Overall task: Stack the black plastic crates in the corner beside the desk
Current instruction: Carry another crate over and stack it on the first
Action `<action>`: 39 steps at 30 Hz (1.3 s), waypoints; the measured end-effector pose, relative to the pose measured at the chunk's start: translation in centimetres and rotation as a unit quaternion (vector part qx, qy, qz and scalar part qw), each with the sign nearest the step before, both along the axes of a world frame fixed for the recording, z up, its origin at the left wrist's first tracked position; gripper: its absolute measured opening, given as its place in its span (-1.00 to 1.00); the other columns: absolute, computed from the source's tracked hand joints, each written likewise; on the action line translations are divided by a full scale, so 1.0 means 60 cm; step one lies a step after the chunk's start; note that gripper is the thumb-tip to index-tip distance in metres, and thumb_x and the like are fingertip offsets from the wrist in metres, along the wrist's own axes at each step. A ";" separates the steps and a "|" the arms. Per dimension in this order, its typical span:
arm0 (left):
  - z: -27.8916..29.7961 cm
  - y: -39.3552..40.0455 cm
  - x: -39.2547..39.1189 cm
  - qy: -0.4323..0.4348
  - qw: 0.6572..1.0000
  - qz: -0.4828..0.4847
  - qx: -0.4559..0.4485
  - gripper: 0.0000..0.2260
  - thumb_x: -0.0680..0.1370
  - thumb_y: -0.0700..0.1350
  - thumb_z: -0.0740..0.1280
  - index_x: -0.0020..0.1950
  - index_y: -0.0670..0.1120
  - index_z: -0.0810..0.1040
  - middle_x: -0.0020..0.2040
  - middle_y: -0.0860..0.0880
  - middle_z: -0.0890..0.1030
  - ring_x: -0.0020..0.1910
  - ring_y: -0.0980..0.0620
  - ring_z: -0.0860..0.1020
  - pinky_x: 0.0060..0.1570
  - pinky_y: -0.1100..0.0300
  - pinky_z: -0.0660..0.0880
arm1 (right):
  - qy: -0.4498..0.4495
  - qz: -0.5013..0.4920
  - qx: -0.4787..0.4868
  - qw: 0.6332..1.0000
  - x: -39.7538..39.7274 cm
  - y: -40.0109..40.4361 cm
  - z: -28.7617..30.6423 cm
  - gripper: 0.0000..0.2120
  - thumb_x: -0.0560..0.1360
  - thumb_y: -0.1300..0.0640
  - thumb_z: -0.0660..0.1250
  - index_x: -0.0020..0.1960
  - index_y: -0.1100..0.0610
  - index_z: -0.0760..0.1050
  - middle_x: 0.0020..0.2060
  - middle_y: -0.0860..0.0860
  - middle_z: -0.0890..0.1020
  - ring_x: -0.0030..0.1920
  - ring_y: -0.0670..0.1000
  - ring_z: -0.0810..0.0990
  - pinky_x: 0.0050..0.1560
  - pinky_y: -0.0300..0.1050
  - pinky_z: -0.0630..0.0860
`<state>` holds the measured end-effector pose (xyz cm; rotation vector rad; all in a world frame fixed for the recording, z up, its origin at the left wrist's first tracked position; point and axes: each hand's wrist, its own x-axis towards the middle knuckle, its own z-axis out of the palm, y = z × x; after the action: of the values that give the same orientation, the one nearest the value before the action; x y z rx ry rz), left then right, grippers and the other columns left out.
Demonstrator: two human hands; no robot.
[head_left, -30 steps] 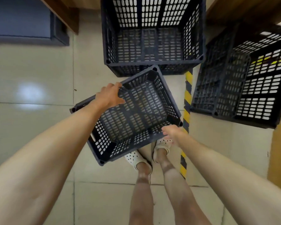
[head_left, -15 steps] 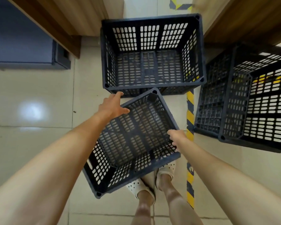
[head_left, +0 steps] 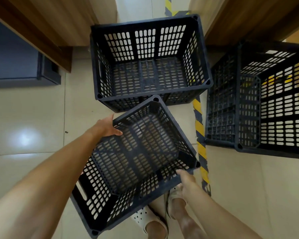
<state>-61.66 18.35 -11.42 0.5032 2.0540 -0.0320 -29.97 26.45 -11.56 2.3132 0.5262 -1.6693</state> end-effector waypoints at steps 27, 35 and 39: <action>0.307 -0.221 0.015 0.044 0.991 0.111 0.054 -0.57 0.51 0.09 0.37 0.25 -0.15 0.43 0.17 -0.18 0.57 0.06 -0.12 0.53 0.06 0.04 0.47 | 0.041 0.058 -0.071 0.995 -0.060 -0.117 0.285 -0.60 0.64 0.12 0.15 0.41 0.29 0.30 0.27 0.24 0.50 0.25 0.24 0.46 0.16 0.05 0.44; 0.397 -0.298 0.026 0.057 0.987 0.138 0.060 -0.60 0.51 0.02 0.39 0.27 -0.10 0.41 0.12 -0.10 0.59 0.02 -0.08 0.57 0.06 -0.01 0.54 | 0.060 0.042 -0.054 0.996 -0.060 -0.174 0.354 -0.75 0.61 0.16 0.20 0.23 0.27 0.41 0.24 0.22 0.53 0.14 0.22 0.51 -0.13 0.02 0.48; 0.431 -0.338 0.028 0.073 0.982 0.160 0.064 -0.66 0.51 0.01 0.39 0.19 -0.09 0.42 0.05 -0.11 0.57 -0.02 -0.09 0.58 0.03 -0.08 0.58 | 0.076 0.084 -0.036 0.993 -0.066 -0.190 0.388 -0.78 0.60 0.14 0.22 0.15 0.28 0.42 -0.07 0.19 0.56 -0.07 0.18 0.56 -0.12 0.04 0.52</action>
<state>-59.99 -1.93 14.43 0.2486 2.2693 0.2646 -33.93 15.06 11.70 2.0401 0.6597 -1.7607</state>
